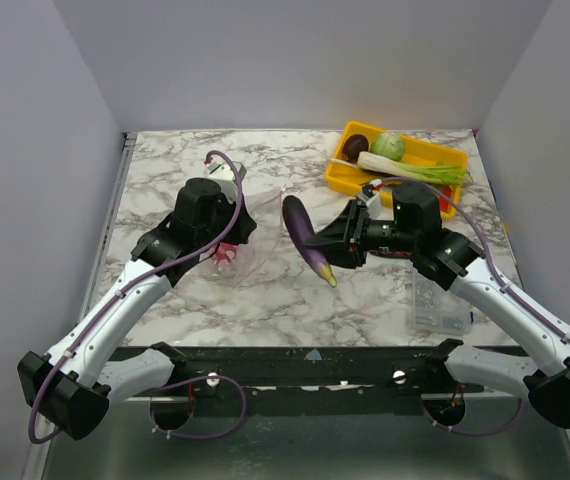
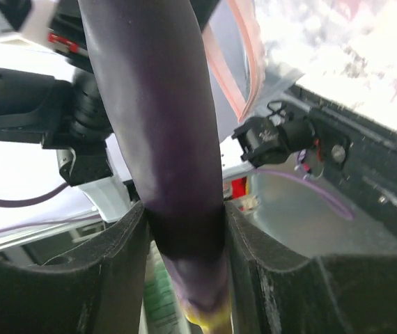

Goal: Place the food in the zip-top bag and seal the zipper
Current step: Place the fake vegetable in the zipper food storage bag.

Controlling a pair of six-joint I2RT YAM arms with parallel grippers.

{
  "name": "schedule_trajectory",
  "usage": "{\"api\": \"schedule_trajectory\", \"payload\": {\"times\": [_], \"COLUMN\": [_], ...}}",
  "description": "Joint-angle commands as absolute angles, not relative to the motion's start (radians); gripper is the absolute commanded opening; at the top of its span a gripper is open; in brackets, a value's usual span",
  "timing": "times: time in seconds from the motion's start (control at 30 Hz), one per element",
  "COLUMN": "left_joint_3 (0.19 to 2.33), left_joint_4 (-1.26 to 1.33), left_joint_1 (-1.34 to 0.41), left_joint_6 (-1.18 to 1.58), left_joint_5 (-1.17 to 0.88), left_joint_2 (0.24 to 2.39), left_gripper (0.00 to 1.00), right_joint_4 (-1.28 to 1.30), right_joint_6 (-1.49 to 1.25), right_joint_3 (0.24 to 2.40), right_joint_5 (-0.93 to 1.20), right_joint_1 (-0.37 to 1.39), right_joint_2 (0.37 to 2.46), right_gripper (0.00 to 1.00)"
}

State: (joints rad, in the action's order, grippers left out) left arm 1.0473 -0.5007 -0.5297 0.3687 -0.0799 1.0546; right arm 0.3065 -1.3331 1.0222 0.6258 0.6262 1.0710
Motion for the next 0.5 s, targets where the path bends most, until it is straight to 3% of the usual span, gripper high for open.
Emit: {"api": "schedule_trajectory", "payload": {"times": [0.0,0.23,0.47], "left_joint_3": [1.101,1.125,1.106], "left_joint_4": [-0.472,-0.466,-0.439], "left_joint_1": [-0.545,-0.57,-0.571], "left_joint_6": [0.429,0.454,0.436], "left_joint_5": [-0.099,-0.05,-0.092], "left_joint_2": [1.082,1.074,1.055], "left_gripper": [0.0,0.0,0.0], "right_joint_4": [0.226,0.336,0.36], "right_joint_6": [-1.469,-1.449,-1.563], "right_joint_3": [1.028,1.072,1.032], "right_joint_5": [0.682,0.663,0.515], "right_joint_1": [0.69,0.731,0.73], "right_joint_2": [1.105,1.198,1.245], "right_gripper": [0.01,0.01,0.01]}}
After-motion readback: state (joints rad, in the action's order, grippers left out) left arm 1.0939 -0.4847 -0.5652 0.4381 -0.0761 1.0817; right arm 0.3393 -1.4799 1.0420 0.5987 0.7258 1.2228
